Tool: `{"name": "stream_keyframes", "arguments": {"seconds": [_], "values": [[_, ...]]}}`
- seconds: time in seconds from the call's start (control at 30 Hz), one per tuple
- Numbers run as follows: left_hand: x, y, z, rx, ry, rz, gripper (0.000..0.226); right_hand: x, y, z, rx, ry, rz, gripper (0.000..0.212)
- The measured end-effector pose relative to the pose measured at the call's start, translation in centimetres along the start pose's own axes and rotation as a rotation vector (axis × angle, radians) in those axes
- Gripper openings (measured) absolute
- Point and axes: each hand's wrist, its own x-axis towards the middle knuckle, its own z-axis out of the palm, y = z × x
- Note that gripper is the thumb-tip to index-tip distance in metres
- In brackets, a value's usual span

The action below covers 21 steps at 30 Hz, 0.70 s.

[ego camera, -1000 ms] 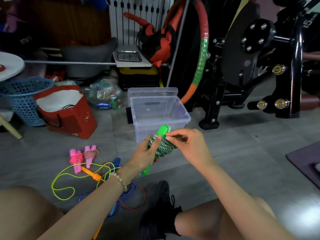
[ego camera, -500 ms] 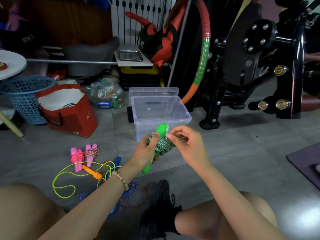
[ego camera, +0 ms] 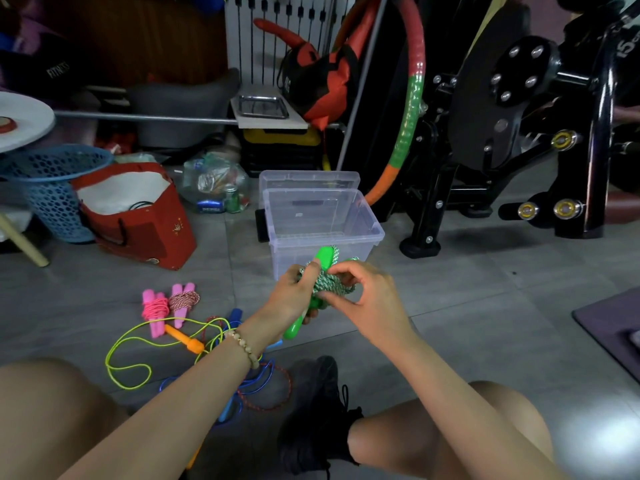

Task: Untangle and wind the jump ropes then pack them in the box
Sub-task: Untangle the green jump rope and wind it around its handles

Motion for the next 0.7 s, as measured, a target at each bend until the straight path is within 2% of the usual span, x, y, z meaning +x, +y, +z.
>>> {"name": "stream_keyframes", "arguments": {"seconds": [0.2, 0.37, 0.57, 0.7], "values": [[-0.5, -0.4, 0.0, 0.134, -0.015, 0.010, 0.052, -0.7, 0.0, 0.2, 0.125, -0.064, 0.120, 0.020], [-0.9, -0.2, -0.5, 0.222, -0.029, 0.019, 0.055, -0.5, 0.6, 0.3, 0.333, -0.167, 0.233, 0.015], [-0.9, -0.5, -1.1, 0.315, -0.072, 0.039, 0.065, -0.5, 1.0, 0.7, 0.344, -0.198, 0.249, 0.012], [-0.8, -0.5, -1.3, 0.309, -0.076, 0.043, 0.072, -0.6, 0.7, 0.5, 0.459, -0.275, 0.328, 0.012]]}}
